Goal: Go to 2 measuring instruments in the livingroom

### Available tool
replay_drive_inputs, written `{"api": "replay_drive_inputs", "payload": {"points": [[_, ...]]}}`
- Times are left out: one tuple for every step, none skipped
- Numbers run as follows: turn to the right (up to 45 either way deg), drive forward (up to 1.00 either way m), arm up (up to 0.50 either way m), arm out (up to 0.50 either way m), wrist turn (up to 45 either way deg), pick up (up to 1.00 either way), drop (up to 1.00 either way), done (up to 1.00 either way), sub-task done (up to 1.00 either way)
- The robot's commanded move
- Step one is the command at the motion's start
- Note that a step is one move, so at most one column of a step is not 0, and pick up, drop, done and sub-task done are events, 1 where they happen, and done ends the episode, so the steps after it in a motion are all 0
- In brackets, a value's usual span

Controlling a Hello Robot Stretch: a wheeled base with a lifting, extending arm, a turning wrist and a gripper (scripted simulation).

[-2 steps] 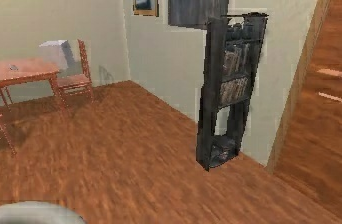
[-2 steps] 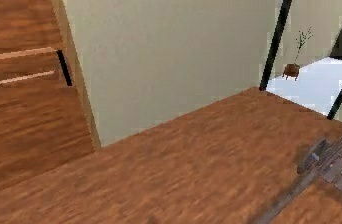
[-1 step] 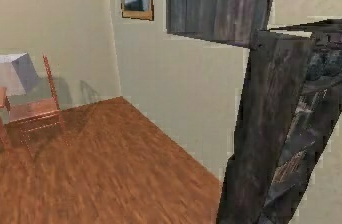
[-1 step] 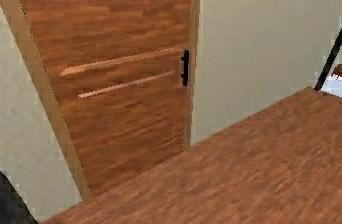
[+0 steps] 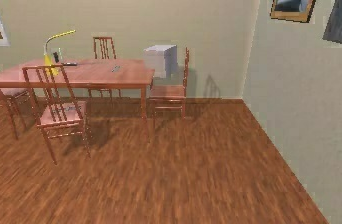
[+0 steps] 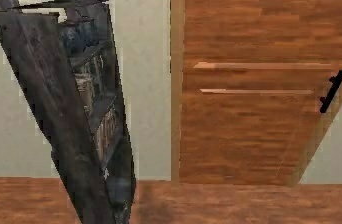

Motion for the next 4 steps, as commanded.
{"api": "replay_drive_inputs", "payload": {"points": [[0.0,0.45,0.00,0.00,0.0,0.00,0.00,0.00,0.00],[-21.0,0.00,0.00,0.00,0.0,0.00,0.00,0.00,0.00],[0.0,1.00,0.00,0.00,0.0,0.00,0.00,0.00,0.00],[-36.0,0.00,0.00,0.00,0.0,0.00,0.00,0.00,0.00]]}}
